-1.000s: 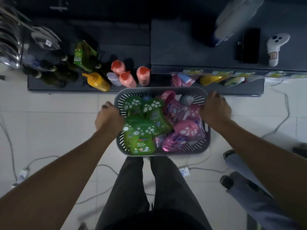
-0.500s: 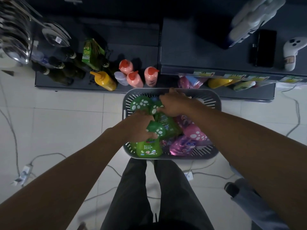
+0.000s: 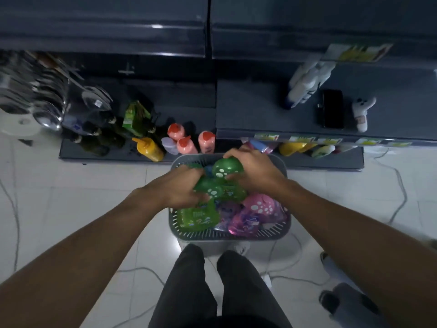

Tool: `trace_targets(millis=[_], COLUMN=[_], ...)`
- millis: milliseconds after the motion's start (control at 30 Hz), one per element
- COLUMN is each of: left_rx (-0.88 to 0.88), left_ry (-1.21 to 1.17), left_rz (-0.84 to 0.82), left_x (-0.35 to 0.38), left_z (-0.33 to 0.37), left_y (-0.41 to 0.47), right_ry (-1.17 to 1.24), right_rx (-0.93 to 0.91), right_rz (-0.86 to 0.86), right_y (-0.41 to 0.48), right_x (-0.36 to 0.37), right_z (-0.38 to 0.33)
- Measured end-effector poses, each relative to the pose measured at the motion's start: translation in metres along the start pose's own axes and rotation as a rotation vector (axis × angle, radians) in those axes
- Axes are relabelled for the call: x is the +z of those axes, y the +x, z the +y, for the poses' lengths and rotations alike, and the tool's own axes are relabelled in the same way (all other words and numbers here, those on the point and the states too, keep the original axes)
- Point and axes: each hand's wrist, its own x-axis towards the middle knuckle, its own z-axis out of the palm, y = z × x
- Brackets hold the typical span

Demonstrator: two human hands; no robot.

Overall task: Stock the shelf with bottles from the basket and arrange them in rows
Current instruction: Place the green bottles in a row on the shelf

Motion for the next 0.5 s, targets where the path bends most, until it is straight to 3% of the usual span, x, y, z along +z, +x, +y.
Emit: trace_targets(millis=[333, 500], left_rx=[0.020, 0.074], left_ry=[0.223, 0.299], left_rz=[0.275, 0.429], left_x=[-0.140, -0.200], left_z=[0.092, 0.140], left_y=[-0.059, -0.090], right_ry=[-0.114, -0.125], right_rx=[-0.208, -0.255], right_rz=[0.380, 0.492], right_y=[-0.086, -0.120], right_x=[-0.140, -0.208], right_z=[-0.043, -0.060])
